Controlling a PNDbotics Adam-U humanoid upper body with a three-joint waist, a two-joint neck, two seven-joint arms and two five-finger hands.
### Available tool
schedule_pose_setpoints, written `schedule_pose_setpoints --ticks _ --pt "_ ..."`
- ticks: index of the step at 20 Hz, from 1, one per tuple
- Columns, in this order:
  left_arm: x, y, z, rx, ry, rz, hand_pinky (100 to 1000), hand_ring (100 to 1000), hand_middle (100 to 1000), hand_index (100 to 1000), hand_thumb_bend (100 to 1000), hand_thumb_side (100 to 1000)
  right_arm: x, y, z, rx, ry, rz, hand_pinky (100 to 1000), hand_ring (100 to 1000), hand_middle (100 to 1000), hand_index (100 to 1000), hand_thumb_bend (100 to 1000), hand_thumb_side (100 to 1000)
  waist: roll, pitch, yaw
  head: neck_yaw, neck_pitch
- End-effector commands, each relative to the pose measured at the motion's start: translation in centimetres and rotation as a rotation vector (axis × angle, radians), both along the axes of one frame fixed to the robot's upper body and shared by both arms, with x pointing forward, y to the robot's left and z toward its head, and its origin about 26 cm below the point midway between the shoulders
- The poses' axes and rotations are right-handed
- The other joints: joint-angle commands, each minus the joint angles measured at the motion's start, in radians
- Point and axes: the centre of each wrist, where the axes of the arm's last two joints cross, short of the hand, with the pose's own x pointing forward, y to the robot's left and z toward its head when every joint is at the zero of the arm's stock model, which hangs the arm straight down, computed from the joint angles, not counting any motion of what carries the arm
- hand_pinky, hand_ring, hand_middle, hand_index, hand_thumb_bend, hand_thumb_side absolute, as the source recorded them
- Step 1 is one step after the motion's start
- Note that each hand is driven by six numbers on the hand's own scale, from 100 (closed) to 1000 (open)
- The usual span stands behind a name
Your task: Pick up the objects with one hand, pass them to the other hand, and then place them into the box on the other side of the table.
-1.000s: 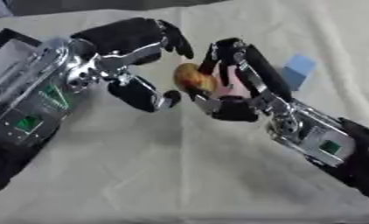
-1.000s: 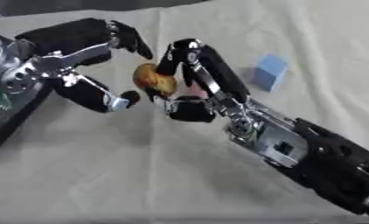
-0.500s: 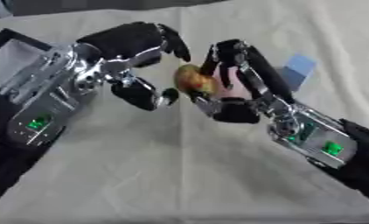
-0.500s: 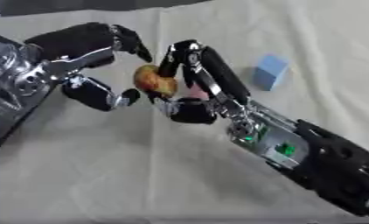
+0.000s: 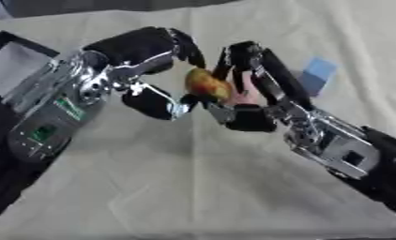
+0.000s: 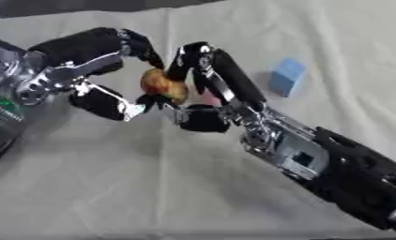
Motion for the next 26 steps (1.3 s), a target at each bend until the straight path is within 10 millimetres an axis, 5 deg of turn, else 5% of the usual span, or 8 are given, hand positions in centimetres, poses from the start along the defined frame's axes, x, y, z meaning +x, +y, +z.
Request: schedule_pose_setpoints --ticks 1,10,15,26 --pt "-0.73 -0.28 1.09 -0.020 -0.021 -0.029 812 778 712 791 246 242 -0.07 0.20 0.81 0.006 -0.024 0.013 209 472 413 417 155 100 0.007 -0.011 -0.002 -0.001 0.005" --pt "0.10 -0.36 0.39 -0.028 -0.045 0.000 800 762 680 763 217 202 -0.06 0.29 0.87 0.006 -0.028 0.025 207 471 412 415 150 100 0.009 -0.009 -0.007 0.005 0.005" --pt "-0.08 -0.46 0.40 -0.059 -0.034 -0.007 782 707 600 674 100 227 -0.09 0.33 0.79 0.003 -0.021 0.020 202 471 412 415 147 100 0.009 -0.009 -0.006 0.005 0.005" --pt "-0.78 -0.59 0.82 -0.107 0.013 -0.029 774 658 531 495 100 265 -0.14 0.28 0.64 -0.011 -0.007 -0.007 216 489 445 442 161 100 0.007 -0.009 0.001 0.005 0.005"
